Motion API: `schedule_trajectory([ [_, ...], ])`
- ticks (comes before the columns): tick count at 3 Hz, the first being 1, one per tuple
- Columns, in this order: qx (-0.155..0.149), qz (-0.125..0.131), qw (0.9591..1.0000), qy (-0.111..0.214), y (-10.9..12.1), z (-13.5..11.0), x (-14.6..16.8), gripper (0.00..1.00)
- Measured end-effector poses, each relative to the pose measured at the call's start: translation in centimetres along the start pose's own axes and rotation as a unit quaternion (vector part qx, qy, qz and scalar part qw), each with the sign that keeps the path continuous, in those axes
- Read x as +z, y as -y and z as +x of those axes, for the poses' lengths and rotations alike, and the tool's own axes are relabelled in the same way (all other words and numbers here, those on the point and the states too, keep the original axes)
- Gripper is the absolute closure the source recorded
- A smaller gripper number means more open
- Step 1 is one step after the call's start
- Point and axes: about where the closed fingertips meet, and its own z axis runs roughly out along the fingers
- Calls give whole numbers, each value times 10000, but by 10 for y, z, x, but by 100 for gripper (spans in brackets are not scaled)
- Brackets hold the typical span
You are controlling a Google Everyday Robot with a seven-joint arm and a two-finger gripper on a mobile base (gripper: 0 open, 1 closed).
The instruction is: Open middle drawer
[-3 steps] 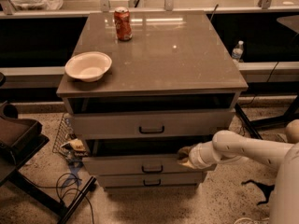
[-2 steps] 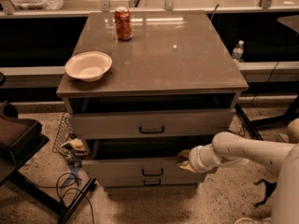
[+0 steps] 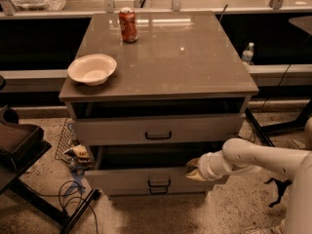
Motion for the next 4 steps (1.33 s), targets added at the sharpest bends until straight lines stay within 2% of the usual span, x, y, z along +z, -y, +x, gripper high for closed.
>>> schedule_trajectory([
  [1,-338,-594,9975,160,-34,-7,4,100],
  [4,-339,-596,9975,160,-33,-9,1,100],
])
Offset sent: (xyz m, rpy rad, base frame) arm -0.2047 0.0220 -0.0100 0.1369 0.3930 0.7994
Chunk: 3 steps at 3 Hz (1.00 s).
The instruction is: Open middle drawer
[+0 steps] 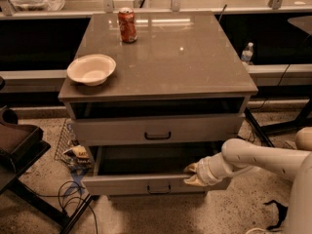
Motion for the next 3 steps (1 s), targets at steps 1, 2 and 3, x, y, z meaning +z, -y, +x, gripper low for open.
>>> schedule_trajectory([
  [1,0,0,10000,0,0,0,0,100],
  [2,0,-1,10000,0,0,0,0,100],
  [3,1,-2,10000,0,0,0,0,100],
])
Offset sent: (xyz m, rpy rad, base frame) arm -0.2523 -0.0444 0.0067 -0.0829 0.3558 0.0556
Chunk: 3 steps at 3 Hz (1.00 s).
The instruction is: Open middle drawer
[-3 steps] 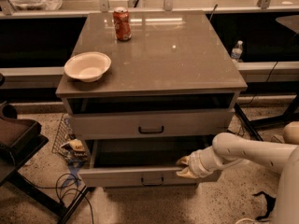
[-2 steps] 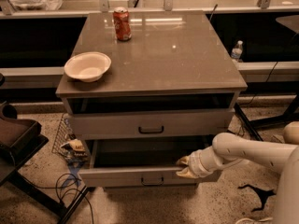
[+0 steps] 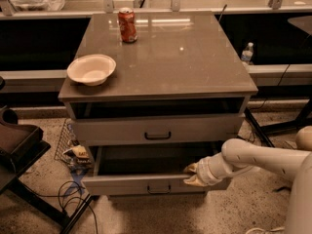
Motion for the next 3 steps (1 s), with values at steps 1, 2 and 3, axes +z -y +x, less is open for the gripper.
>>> schedule_trajectory([
  [1,0,-1,10000,0,0,0,0,100],
  [2,0,-1,10000,0,0,0,0,100],
  [3,0,-2,10000,1,0,0,0,82],
])
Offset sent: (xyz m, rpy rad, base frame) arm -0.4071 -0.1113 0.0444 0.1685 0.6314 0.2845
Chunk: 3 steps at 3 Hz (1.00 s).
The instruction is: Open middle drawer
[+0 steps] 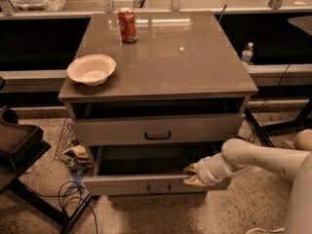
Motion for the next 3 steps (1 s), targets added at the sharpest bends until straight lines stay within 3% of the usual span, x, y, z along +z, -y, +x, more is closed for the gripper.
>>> schedule_trajectory([
  [1,0,-1,10000,1,0,0,0,52],
  [3,-1,-9,10000,4,-1,0,1,5],
])
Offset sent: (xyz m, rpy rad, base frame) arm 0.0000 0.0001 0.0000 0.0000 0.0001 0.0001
